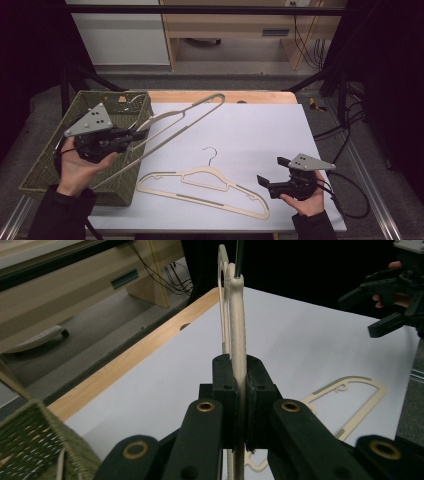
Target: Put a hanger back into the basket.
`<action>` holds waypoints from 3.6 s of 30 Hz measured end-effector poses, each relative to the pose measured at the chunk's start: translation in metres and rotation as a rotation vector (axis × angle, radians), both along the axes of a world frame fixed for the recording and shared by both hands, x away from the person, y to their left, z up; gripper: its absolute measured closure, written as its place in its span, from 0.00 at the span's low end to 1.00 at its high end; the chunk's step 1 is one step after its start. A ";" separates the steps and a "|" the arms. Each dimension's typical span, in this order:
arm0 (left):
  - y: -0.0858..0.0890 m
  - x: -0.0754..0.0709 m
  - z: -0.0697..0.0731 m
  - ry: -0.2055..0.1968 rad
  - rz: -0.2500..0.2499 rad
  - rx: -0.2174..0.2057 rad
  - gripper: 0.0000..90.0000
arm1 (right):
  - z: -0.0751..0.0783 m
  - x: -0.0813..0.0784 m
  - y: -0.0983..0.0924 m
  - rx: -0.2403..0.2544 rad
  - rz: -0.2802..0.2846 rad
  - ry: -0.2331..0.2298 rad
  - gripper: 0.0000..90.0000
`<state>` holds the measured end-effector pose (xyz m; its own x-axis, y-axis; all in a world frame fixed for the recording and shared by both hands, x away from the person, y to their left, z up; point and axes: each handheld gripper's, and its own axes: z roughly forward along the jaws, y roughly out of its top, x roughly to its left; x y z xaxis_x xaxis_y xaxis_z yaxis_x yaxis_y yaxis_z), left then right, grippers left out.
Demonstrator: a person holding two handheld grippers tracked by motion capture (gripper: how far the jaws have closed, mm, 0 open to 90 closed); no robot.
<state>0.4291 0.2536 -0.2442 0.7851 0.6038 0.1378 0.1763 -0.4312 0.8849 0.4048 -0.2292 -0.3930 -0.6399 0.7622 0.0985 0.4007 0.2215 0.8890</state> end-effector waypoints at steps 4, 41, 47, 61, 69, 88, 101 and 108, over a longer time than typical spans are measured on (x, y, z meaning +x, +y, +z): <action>0.015 0.006 0.002 -0.005 0.035 0.008 0.96 | 0.001 -0.001 -0.002 -0.001 -0.001 -0.005 0.07; 0.163 0.052 -0.064 0.051 0.315 0.090 0.95 | 0.000 0.000 -0.007 0.002 -0.026 -0.005 0.08; 0.169 0.053 -0.077 0.060 0.347 0.125 0.96 | -0.001 0.000 -0.006 0.002 -0.023 0.000 0.08; 0.158 0.059 -0.134 0.139 0.365 0.139 0.95 | -0.001 0.000 -0.006 0.010 -0.019 -0.009 0.08; 0.147 0.053 -0.143 0.202 0.326 0.153 0.88 | -0.002 0.000 -0.005 0.005 -0.017 -0.005 0.08; 0.127 0.048 -0.142 0.199 0.249 0.193 0.39 | -0.003 0.000 -0.003 0.004 -0.011 -0.003 0.09; 0.112 0.023 -0.103 0.058 0.274 -0.027 0.19 | -0.003 0.001 0.001 0.008 0.002 -0.004 0.10; 0.102 0.011 -0.087 0.002 0.270 -0.082 0.16 | -0.004 0.002 0.005 0.004 0.010 -0.003 0.10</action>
<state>0.4398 0.3555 -0.3316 0.5947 0.8001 0.0783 0.2766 -0.2951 0.9146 0.4071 -0.2243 -0.3970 -0.6477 0.7553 0.0999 0.3959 0.2216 0.8912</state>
